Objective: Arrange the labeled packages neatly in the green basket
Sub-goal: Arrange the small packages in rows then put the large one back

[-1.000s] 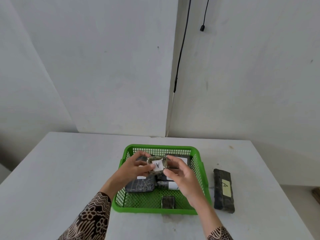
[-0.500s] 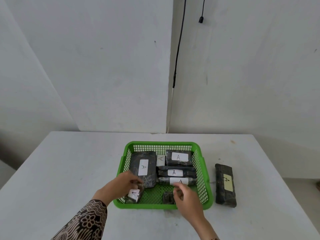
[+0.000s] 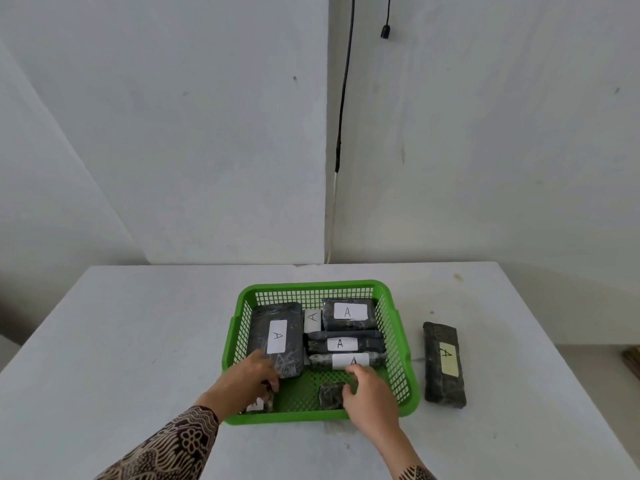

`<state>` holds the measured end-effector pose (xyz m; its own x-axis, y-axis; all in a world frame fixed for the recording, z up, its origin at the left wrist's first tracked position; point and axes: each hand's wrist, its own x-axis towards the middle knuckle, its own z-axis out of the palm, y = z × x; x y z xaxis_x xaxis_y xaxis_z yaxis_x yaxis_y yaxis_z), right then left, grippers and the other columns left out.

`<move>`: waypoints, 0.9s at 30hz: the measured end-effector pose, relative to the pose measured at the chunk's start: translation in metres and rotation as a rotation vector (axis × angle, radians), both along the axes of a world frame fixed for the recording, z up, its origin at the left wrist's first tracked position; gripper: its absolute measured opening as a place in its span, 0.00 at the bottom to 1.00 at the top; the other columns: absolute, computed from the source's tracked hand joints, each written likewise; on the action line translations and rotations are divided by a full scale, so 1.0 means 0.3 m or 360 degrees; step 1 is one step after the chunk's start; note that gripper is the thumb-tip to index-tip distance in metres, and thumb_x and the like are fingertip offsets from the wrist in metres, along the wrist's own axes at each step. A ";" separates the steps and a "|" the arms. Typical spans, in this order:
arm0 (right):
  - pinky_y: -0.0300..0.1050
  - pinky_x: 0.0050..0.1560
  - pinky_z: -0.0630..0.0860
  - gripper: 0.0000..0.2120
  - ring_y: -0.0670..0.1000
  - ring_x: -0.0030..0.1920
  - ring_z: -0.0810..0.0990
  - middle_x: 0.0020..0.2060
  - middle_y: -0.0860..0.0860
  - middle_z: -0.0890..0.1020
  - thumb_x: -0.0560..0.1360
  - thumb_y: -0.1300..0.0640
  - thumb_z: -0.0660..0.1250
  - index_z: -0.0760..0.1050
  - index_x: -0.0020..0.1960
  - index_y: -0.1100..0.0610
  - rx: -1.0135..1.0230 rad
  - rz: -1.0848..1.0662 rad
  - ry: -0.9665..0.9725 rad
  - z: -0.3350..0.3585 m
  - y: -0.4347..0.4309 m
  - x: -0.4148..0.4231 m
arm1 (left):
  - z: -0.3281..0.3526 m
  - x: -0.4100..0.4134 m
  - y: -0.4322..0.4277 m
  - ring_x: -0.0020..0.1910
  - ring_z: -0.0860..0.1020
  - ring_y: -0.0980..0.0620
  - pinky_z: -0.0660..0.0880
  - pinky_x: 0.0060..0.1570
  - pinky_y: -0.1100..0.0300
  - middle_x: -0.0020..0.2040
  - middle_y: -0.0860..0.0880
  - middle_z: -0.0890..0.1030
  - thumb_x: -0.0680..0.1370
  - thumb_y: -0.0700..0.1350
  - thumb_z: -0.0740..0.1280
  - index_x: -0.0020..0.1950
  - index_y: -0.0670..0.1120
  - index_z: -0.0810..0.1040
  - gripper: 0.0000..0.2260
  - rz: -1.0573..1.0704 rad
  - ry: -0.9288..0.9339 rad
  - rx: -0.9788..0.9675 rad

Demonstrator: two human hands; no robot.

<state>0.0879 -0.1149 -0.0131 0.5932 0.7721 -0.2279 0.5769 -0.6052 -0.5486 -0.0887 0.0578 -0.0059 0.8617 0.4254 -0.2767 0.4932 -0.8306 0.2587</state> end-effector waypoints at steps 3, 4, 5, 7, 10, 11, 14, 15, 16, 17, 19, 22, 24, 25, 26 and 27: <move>0.38 0.28 0.67 0.21 0.43 0.31 0.76 0.39 0.42 0.79 0.75 0.48 0.62 0.67 0.67 0.43 -0.0235 0.0038 0.0119 0.009 0.021 -0.001 | -0.013 -0.013 -0.012 0.47 0.67 0.60 0.68 0.45 0.69 0.48 0.56 0.69 0.75 0.46 0.68 0.53 0.54 0.82 0.08 0.0116 -0.0084 -0.0054; 0.37 0.25 0.64 0.21 0.41 0.26 0.72 0.33 0.42 0.76 0.75 0.48 0.63 0.66 0.67 0.41 -0.0291 0.0048 0.0164 0.011 0.029 0.001 | -0.013 -0.012 -0.014 0.45 0.67 0.60 0.67 0.43 0.70 0.47 0.56 0.68 0.75 0.46 0.69 0.53 0.54 0.82 0.08 0.0168 -0.0095 -0.0082; 0.38 0.24 0.63 0.21 0.41 0.24 0.70 0.30 0.42 0.74 0.74 0.49 0.64 0.67 0.67 0.40 -0.0342 0.0046 0.0201 0.012 0.035 0.005 | -0.014 -0.010 -0.018 0.44 0.68 0.60 0.67 0.42 0.71 0.46 0.56 0.67 0.75 0.45 0.69 0.53 0.54 0.83 0.08 0.0226 -0.0102 -0.0103; 0.38 0.24 0.63 0.19 0.41 0.24 0.70 0.32 0.42 0.76 0.73 0.49 0.66 0.71 0.64 0.40 -0.0411 0.0035 0.0249 0.010 0.044 0.014 | -0.020 0.000 -0.035 0.44 0.69 0.58 0.70 0.46 0.70 0.47 0.54 0.67 0.75 0.43 0.68 0.53 0.53 0.82 0.09 0.0370 -0.0121 -0.0164; 0.38 0.25 0.65 0.14 0.41 0.27 0.73 0.44 0.42 0.81 0.72 0.47 0.68 0.74 0.58 0.40 -0.0394 0.0022 0.0308 0.009 0.049 0.013 | -0.023 0.032 -0.081 0.43 0.74 0.57 0.72 0.48 0.70 0.49 0.52 0.71 0.77 0.42 0.65 0.56 0.51 0.80 0.10 0.0568 -0.0338 -0.0333; 0.37 0.25 0.66 0.13 0.40 0.28 0.74 0.44 0.41 0.81 0.72 0.46 0.69 0.74 0.56 0.39 -0.0337 0.0019 0.0325 0.011 0.048 0.013 | -0.017 0.046 -0.100 0.42 0.75 0.58 0.73 0.45 0.70 0.49 0.52 0.74 0.78 0.44 0.65 0.56 0.51 0.79 0.08 0.0638 -0.0451 -0.0397; 0.36 0.29 0.69 0.11 0.37 0.34 0.75 0.43 0.37 0.79 0.70 0.44 0.70 0.74 0.51 0.38 -0.0029 -0.0055 0.0356 0.022 0.037 0.011 | 0.007 0.097 -0.147 0.37 0.78 0.57 0.78 0.39 0.64 0.43 0.52 0.81 0.80 0.52 0.59 0.53 0.49 0.77 0.11 0.0987 -0.0599 -0.0672; 0.36 0.29 0.70 0.11 0.38 0.35 0.77 0.45 0.36 0.80 0.70 0.44 0.71 0.75 0.51 0.39 0.0074 -0.0080 0.0319 0.022 0.029 0.009 | 0.018 0.113 -0.158 0.35 0.79 0.56 0.77 0.36 0.61 0.40 0.51 0.82 0.80 0.56 0.55 0.52 0.48 0.77 0.15 0.1106 -0.0589 -0.0784; 0.35 0.28 0.69 0.11 0.39 0.34 0.78 0.47 0.35 0.80 0.70 0.45 0.71 0.75 0.51 0.39 0.0153 -0.0085 0.0254 0.019 0.021 0.006 | 0.027 0.126 -0.164 0.32 0.79 0.55 0.76 0.33 0.61 0.39 0.49 0.84 0.80 0.59 0.52 0.52 0.48 0.76 0.19 0.1184 -0.0561 -0.0899; 0.34 0.26 0.68 0.11 0.40 0.32 0.78 0.48 0.35 0.81 0.70 0.45 0.71 0.74 0.52 0.39 0.0208 -0.0070 0.0179 0.016 0.014 0.001 | 0.033 0.136 -0.166 0.30 0.80 0.55 0.74 0.31 0.63 0.38 0.48 0.85 0.79 0.62 0.50 0.53 0.48 0.77 0.23 0.1218 -0.0528 -0.1019; 0.34 0.21 0.66 0.12 0.42 0.27 0.77 0.48 0.35 0.82 0.71 0.48 0.71 0.74 0.52 0.38 0.0288 -0.0044 0.0091 0.009 0.002 -0.006 | 0.036 0.147 -0.173 0.28 0.81 0.55 0.73 0.26 0.65 0.38 0.47 0.85 0.76 0.65 0.52 0.52 0.46 0.79 0.27 0.1200 -0.0493 -0.1203; 0.40 0.25 0.75 0.11 0.45 0.32 0.81 0.48 0.35 0.82 0.70 0.51 0.72 0.76 0.49 0.39 0.0430 -0.0074 0.0160 0.008 -0.005 -0.005 | 0.024 0.151 -0.189 0.34 0.84 0.51 0.77 0.28 0.64 0.42 0.48 0.85 0.73 0.59 0.66 0.54 0.43 0.80 0.21 0.1132 -0.0500 -0.1291; 0.44 0.32 0.80 0.10 0.46 0.36 0.82 0.47 0.35 0.82 0.71 0.53 0.72 0.77 0.47 0.39 0.0481 -0.0060 0.0235 0.004 -0.011 0.000 | 0.011 0.145 -0.195 0.40 0.85 0.46 0.82 0.41 0.54 0.46 0.46 0.85 0.73 0.52 0.70 0.55 0.42 0.80 0.17 0.1120 -0.0586 -0.1319; 0.46 0.35 0.81 0.11 0.46 0.37 0.82 0.46 0.35 0.82 0.71 0.55 0.71 0.77 0.46 0.39 0.0505 -0.0049 0.0288 0.003 -0.014 0.003 | 0.008 0.138 -0.195 0.43 0.84 0.45 0.82 0.47 0.50 0.47 0.45 0.85 0.72 0.51 0.72 0.55 0.43 0.80 0.16 0.1123 -0.0648 -0.1279; 0.45 0.37 0.80 0.12 0.45 0.39 0.82 0.45 0.36 0.82 0.72 0.57 0.70 0.77 0.45 0.39 0.0534 -0.0054 0.0355 0.002 -0.016 0.006 | 0.008 0.128 -0.193 0.45 0.84 0.45 0.81 0.49 0.50 0.47 0.46 0.84 0.71 0.50 0.73 0.55 0.45 0.79 0.16 0.1134 -0.0714 -0.1207; 0.43 0.37 0.80 0.12 0.42 0.40 0.81 0.45 0.36 0.82 0.72 0.58 0.69 0.77 0.45 0.39 0.0567 -0.0077 0.0416 0.000 -0.017 0.009 | 0.008 0.117 -0.192 0.46 0.83 0.46 0.80 0.49 0.52 0.47 0.47 0.83 0.70 0.48 0.74 0.55 0.47 0.79 0.16 0.1158 -0.0797 -0.1156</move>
